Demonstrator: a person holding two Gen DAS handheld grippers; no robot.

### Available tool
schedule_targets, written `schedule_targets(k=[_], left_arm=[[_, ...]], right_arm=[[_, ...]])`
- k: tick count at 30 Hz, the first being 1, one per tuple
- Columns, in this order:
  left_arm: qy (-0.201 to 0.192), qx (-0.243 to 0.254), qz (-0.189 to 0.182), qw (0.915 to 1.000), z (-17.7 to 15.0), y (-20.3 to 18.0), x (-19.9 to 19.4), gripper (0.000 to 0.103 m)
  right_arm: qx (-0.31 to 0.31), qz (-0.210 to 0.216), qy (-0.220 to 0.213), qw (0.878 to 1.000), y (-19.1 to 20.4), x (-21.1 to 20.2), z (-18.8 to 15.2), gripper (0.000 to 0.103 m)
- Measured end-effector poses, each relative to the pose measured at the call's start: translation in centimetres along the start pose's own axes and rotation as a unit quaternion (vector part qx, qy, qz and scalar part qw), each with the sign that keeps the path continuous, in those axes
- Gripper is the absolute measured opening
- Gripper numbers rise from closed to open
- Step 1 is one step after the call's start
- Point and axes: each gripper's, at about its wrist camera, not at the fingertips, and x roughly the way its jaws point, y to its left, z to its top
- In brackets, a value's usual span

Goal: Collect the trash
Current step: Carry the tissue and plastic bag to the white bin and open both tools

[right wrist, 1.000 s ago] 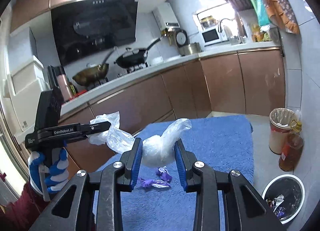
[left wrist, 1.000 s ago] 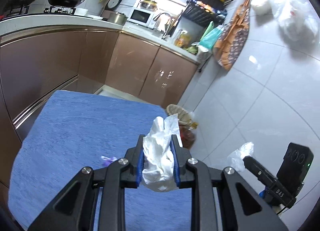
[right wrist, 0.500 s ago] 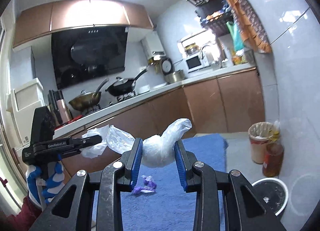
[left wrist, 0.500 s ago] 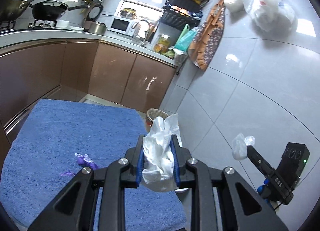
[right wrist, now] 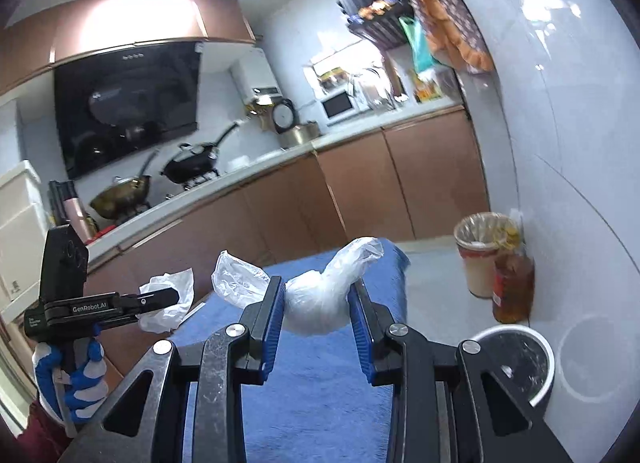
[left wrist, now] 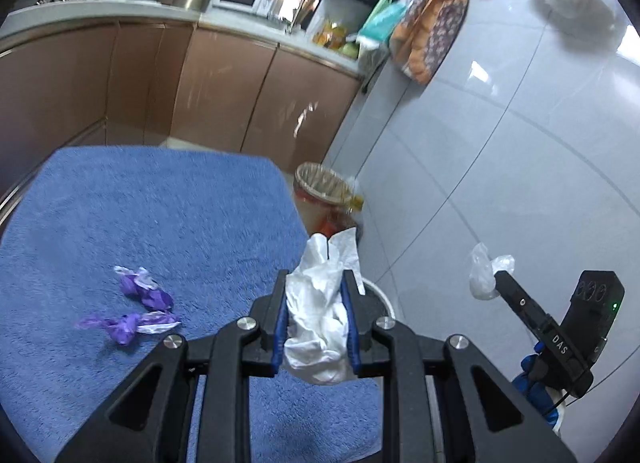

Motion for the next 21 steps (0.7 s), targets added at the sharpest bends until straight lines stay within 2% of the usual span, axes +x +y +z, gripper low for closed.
schedule_targets(k=[9,17,21], left_arm=[[0.076,0.050,-0.008,0.9958,-0.2,-3.0,11.0,0.022],[0.146,0.126,-0.020,0.9810,-0.7,-9.1,21.9,0.022],[0.165,0.148,-0.016,0.9751,-0.7,-11.5,26.7,0.023]], right_arm=[[0.054,-0.087,0.037,0.994,-7.4,2.6,-2.4,0.030],[0.105,-0.164,0.076,0.978,-14.8,4.9,-5.3,0.030],[0.117,-0.195,0.090,0.970,-17.7,6.4,-6.2,0.031]])
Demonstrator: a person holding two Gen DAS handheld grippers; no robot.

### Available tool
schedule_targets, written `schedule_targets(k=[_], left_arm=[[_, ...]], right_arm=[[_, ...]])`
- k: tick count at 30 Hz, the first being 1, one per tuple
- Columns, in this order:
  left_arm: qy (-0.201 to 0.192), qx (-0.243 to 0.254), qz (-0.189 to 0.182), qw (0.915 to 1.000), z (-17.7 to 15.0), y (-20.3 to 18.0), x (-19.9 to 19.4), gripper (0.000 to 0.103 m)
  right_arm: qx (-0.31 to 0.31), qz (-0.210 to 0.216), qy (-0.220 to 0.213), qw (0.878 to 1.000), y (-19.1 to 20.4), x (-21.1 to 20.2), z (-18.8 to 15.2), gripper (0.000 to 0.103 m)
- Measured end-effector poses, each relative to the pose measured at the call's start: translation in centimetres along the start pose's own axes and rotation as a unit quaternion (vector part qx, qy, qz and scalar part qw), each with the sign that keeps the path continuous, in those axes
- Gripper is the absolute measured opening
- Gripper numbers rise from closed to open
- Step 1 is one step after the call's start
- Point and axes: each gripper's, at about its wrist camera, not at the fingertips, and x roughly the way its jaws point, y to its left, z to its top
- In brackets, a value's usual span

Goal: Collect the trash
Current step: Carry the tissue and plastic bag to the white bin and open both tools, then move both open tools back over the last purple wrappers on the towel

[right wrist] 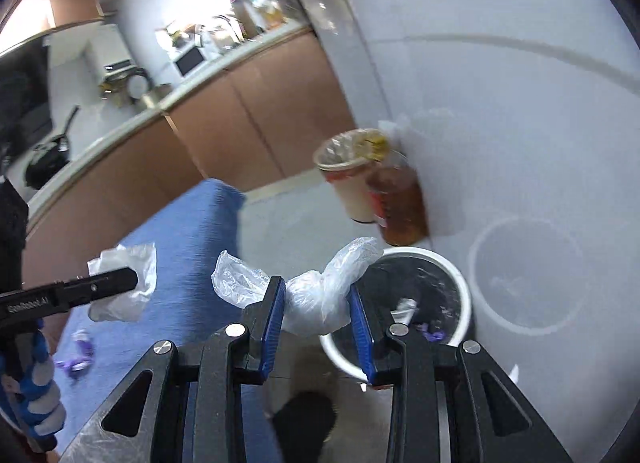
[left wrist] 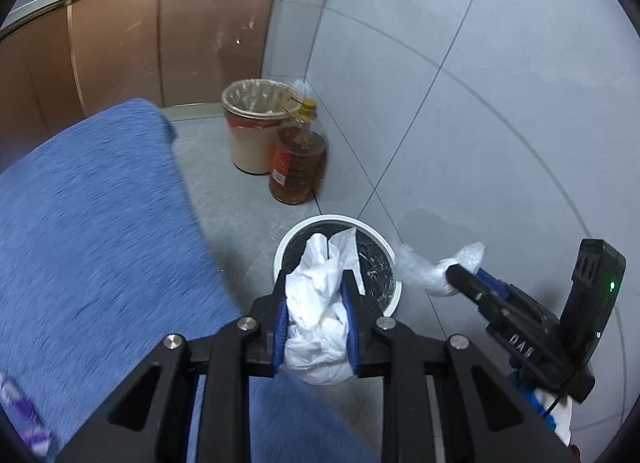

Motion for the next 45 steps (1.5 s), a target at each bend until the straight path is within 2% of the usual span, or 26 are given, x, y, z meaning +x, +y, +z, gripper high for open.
schedule_targets(k=[3,9,10,15,18,21,26,34,41,45], left_arm=[[0.011,0.013,0.016,0.9997,1.4,-0.7,3.3,0.023],[0.045,-0.006,0.011,0.9989,3.2,-0.8,9.8,0.024],[0.050,-0.011,0.008,0.9987,3.3,-0.7,10.6,0.025],[0.068,-0.039,-0.010,0.9968,3.8,-0.6,14.2,0.047],[0.070,-0.049,-0.016,0.9962,3.9,-0.5,14.9,0.049],[0.072,-0.053,-0.017,0.9959,4.0,-0.4,15.2,0.049],[0.058,-0.050,-0.017,0.9969,3.8,-0.3,13.6,0.049],[-0.021,-0.030,0.031,0.9989,2.9,-0.3,5.5,0.049],[-0.090,-0.013,0.092,0.9916,0.6,0.5,-2.2,0.049],[-0.117,-0.012,0.113,0.9866,-1.2,1.1,-6.0,0.049]], right_arm=[[0.003,-0.018,0.013,1.000,-1.2,2.3,-0.1,0.032],[-0.003,-0.045,0.034,0.998,-2.8,6.2,-0.6,0.032],[-0.003,-0.051,0.037,0.998,-2.8,7.0,-0.4,0.032],[-0.003,-0.076,0.051,0.996,-4.0,9.4,-0.5,0.035],[0.001,-0.088,0.057,0.995,-4.5,10.1,-0.7,0.044],[0.004,-0.095,0.060,0.994,-4.9,10.1,-1.1,0.049],[0.011,-0.100,0.060,0.993,-4.8,9.6,-1.1,0.054],[-0.012,-0.079,0.032,0.996,-1.1,6.5,0.0,0.062],[-0.046,-0.050,-0.006,0.998,3.4,2.4,1.3,0.066],[-0.071,-0.029,-0.026,0.997,6.5,0.2,1.7,0.067]])
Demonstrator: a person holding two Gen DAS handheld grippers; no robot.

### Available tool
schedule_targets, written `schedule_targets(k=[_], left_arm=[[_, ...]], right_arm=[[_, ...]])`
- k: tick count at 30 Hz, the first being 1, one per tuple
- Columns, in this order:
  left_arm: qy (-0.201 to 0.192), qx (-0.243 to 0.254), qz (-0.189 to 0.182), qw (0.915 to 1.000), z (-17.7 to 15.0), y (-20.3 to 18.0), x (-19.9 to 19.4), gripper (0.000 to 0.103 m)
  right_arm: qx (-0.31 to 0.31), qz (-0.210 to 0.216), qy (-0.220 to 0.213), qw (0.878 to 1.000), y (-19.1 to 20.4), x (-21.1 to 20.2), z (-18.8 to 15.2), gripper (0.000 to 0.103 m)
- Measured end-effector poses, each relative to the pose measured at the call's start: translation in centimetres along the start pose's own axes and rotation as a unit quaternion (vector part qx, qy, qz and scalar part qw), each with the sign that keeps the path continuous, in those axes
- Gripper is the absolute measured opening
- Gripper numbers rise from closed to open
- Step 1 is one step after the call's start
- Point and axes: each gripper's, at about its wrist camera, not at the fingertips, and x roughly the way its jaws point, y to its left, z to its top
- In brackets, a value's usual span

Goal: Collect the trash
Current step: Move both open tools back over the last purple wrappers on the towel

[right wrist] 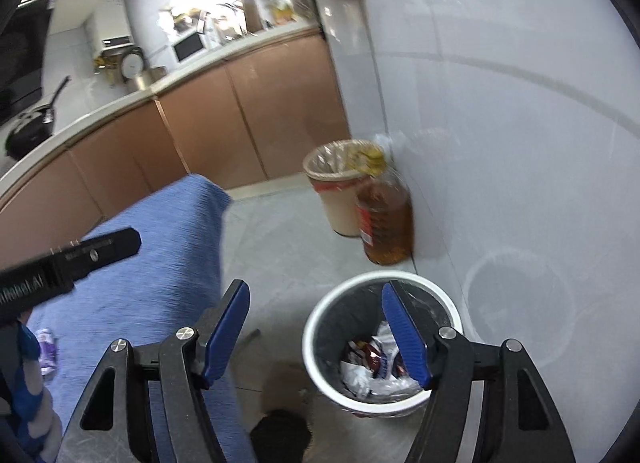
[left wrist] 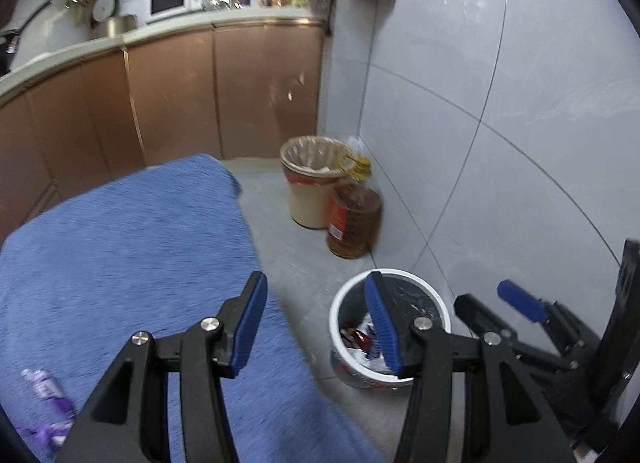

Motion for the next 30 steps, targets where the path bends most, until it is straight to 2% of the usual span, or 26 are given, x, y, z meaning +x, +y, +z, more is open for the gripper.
schedule_targets(k=[6,15,24,30], left_arm=[[-0.036,-0.007,0.022,0.9991,-0.8,2.2,-4.8,0.053],[-0.068,-0.015,0.031,0.9971,-1.7,3.2,-9.1,0.053],[-0.084,-0.026,0.034,0.9956,-3.1,4.8,-12.0,0.054],[-0.078,-0.040,0.049,0.9949,-5.2,8.1,-13.1,0.054]], right_arm=[[-0.029,0.021,-0.031,0.999,3.4,-2.9,1.0,0.069],[-0.058,0.037,-0.060,0.996,6.4,-5.9,1.6,0.070],[-0.082,0.043,-0.074,0.993,8.7,-7.9,1.6,0.071],[-0.105,0.059,-0.072,0.990,10.9,-8.5,1.2,0.071]])
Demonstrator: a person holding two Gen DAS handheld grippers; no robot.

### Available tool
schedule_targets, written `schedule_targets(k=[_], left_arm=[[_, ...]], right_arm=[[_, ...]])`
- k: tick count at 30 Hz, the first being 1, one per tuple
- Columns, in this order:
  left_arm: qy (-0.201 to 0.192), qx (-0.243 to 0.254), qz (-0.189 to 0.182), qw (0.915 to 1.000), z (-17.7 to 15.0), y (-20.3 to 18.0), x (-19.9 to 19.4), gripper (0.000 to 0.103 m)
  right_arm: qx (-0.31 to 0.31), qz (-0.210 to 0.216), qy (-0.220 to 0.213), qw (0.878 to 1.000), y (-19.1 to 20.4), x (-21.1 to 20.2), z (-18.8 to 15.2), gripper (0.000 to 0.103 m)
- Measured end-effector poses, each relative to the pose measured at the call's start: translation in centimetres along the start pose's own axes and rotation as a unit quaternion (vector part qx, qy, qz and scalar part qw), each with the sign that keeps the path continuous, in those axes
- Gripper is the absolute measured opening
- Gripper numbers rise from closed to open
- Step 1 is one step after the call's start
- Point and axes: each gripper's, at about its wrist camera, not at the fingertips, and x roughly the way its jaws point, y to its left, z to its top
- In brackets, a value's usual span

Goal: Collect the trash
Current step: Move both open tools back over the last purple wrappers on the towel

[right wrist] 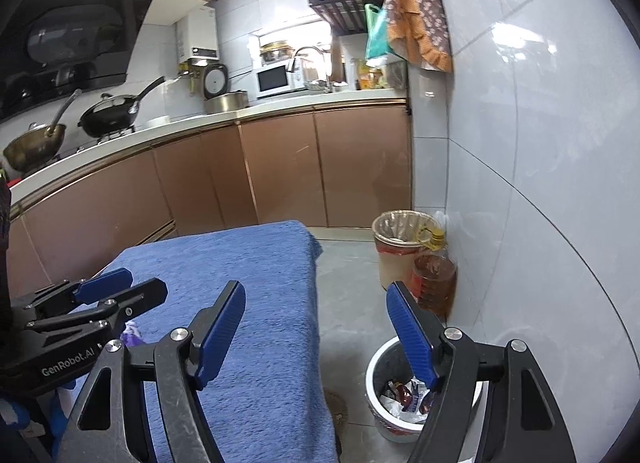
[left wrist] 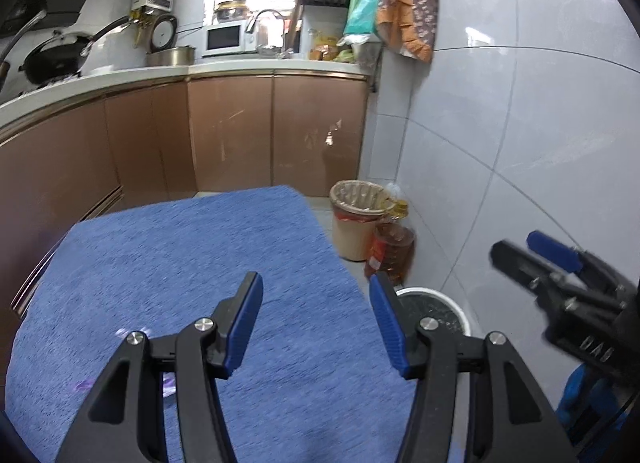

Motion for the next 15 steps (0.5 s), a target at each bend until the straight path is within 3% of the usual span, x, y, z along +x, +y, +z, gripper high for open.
schedule_targets(k=[9,15], left_arm=[[0.024,-0.046,0.065,0.9965,-4.3,10.3,-0.5,0.054],[0.042,-0.027,0.068,0.9965,-6.3,15.4,0.0,0.059]], right_arm=[[-0.033,0.060,0.032,0.997,4.9,2.1,-0.3,0.071],[-0.057,0.098,0.067,0.991,8.2,4.9,-1.1,0.071]])
